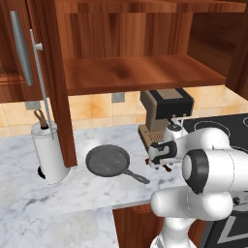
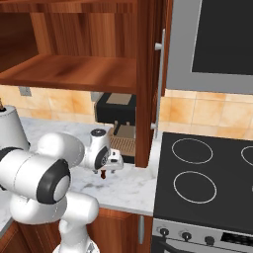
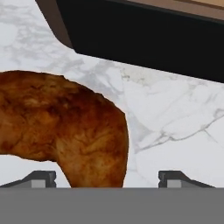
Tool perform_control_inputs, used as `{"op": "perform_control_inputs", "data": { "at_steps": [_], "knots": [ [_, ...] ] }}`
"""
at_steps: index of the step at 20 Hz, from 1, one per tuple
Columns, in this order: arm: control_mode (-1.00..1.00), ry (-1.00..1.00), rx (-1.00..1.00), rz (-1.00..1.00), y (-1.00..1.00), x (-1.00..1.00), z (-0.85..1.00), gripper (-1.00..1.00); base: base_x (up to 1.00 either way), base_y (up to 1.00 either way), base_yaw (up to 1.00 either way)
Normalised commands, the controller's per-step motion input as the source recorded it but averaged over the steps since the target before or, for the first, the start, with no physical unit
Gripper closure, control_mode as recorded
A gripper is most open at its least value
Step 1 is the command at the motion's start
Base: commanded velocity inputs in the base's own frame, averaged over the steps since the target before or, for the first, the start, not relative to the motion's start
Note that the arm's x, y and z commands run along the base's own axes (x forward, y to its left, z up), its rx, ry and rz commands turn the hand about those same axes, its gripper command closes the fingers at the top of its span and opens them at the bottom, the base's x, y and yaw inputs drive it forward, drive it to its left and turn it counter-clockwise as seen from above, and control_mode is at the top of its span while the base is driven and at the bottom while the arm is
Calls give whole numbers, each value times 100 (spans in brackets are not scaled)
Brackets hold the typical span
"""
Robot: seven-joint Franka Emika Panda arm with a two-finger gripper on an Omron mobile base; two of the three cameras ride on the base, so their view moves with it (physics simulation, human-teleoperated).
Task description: Retrieve the pan from the cabinet, then place the raw meat into the pan to avoid contamination.
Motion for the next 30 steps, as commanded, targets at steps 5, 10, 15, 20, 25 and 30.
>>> {"op": "perform_control_inputs", "data": {
  "at_steps": [5, 10, 15, 20, 25, 30],
  "knots": [
    [-100, -1, 1, 0, 1, 2, -17, 100, 0, 0, 0],
    [-100, -2, 1, 0, 3, 0, -18, 100, 0, 0, 0],
    [-100, -1, 0, 0, 7, 0, -11, 100, 0, 0, 0],
    [-100, 0, 0, 0, 3, -2, 3, 100, 0, 0, 0],
    [-100, 0, 0, 0, 13, -14, 13, 100, 0, 0, 0],
    [-100, 0, 0, 0, 18, -19, 20, 100, 0, 0, 0]
  ]
}}
